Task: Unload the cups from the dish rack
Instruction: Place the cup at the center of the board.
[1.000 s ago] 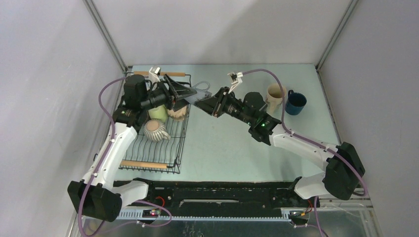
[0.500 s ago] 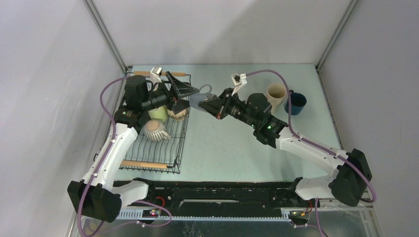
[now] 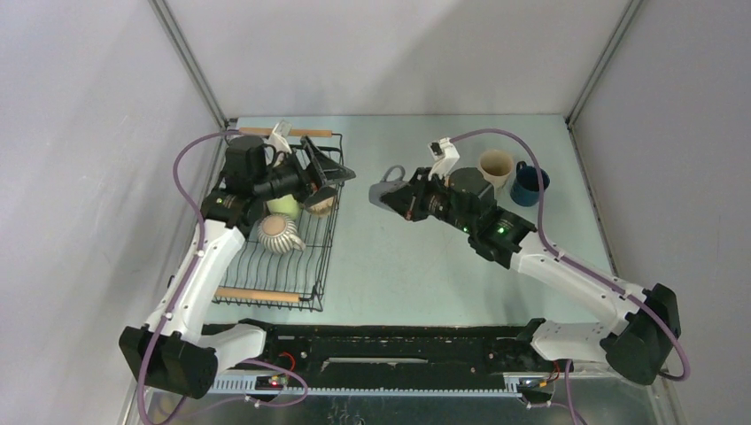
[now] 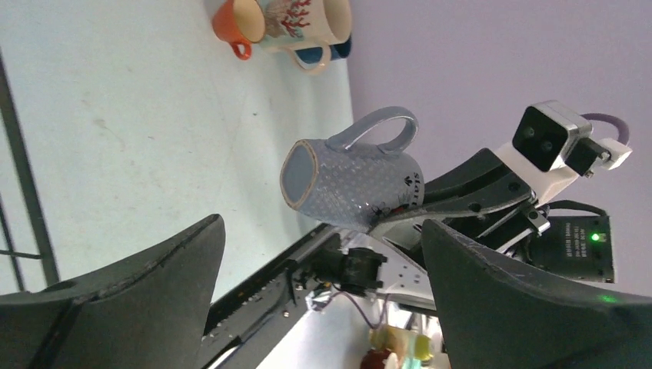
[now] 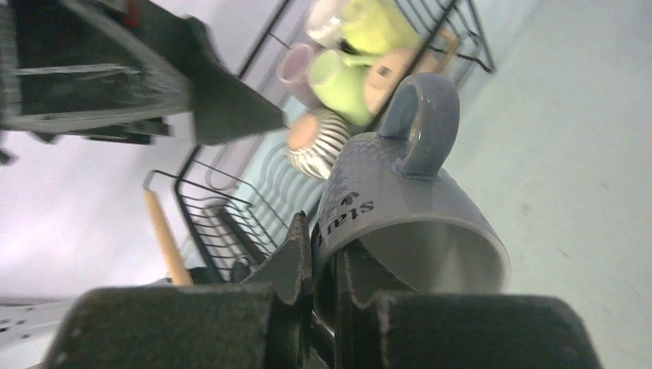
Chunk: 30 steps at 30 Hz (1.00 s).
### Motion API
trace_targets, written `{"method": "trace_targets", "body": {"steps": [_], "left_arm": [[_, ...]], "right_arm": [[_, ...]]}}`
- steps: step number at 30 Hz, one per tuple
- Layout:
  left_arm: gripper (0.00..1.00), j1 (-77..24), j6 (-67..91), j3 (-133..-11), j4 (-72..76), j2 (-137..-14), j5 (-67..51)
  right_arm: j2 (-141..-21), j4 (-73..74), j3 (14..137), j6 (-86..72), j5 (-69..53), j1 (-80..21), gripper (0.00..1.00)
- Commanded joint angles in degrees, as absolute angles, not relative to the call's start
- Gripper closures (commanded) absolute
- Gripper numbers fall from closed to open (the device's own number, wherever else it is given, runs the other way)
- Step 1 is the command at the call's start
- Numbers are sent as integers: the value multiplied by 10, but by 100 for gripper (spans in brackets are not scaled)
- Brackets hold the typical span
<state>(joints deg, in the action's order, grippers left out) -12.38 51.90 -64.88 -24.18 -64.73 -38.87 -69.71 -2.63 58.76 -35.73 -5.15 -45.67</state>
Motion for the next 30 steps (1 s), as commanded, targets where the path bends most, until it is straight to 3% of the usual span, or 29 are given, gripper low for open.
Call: {"method": "trace_targets", "body": {"steps": [1,8,15,20,30], "left_arm": [[0,-137,414,-706,-306,-633,-346],[0,-201,321,-711,-377,-605,-245],[0,-223,285,-684,-413,-542,-165],[0,-222,274,-658,-435,-499,-117],[0,-222,286,-594,-441,-453,-74]], "right_arm": [[-675,91,632,-319,-1,-439,100],[-754,237,737,-270,23,-384,100],[-907,359,876,-204,103,-377,100],[-1000,389,955,-163,135,-369,100],[-1141,437,1071,-117,84,-329,100]]}}
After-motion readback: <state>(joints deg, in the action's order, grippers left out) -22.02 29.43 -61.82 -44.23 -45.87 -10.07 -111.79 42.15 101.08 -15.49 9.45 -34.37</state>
